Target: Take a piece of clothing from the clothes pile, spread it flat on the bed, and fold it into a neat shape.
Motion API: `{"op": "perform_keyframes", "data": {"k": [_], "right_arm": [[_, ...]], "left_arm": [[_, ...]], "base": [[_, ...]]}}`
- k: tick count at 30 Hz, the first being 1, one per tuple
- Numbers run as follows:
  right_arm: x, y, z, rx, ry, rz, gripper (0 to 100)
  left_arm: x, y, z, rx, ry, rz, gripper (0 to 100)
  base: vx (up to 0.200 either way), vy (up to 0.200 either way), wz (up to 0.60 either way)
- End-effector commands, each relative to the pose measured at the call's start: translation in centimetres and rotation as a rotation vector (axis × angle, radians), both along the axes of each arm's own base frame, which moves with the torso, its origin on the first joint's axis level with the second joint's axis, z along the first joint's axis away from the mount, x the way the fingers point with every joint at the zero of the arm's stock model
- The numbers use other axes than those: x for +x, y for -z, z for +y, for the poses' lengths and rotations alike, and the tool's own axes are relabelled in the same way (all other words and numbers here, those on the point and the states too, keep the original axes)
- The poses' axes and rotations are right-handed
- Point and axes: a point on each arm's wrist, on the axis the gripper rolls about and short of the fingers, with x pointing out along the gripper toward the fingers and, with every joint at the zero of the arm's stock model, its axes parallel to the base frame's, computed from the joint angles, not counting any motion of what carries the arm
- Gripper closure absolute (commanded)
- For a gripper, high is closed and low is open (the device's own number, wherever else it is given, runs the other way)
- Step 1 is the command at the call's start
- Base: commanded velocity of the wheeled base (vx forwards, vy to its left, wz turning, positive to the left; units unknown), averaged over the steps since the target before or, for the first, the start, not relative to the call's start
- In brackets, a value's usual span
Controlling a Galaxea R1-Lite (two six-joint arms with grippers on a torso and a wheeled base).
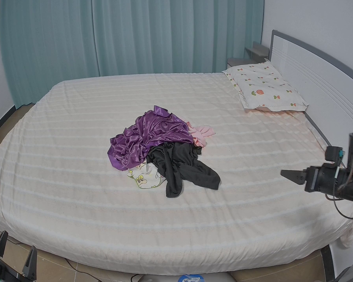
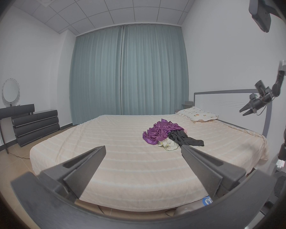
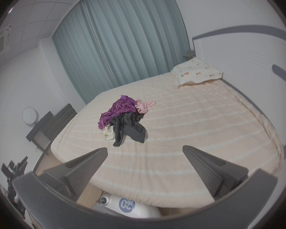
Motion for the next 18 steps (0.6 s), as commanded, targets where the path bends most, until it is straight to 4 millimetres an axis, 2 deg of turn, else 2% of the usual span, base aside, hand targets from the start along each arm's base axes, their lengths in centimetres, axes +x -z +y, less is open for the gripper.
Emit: {"op": "perform_keyframes", "data": {"k": [1, 11, 15, 18], "right_arm": [[13.4, 12.4, 9.1, 0.069, 0.022, 0.149, 0], [17.4, 16.8, 13.3, 0.057, 0.003, 0.118, 0], [19.1, 18.7, 14.1, 0.057, 0.007, 0.112, 0], [19.7, 19.4, 14.4, 0.057, 0.009, 0.112, 0]], "left_arm": [[0.1, 0.4, 0.0, 0.001, -0.002, 0.017, 0], [0.1, 0.4, 0.0, 0.001, -0.002, 0.017, 0], [0.1, 0.4, 0.0, 0.001, -0.002, 0.017, 0], [0.1, 0.4, 0.0, 0.001, -0.002, 0.017, 0]], "base": [[0.000, 0.000, 0.00], [0.000, 0.000, 0.00], [0.000, 0.000, 0.00], [0.000, 0.000, 0.00]]}}
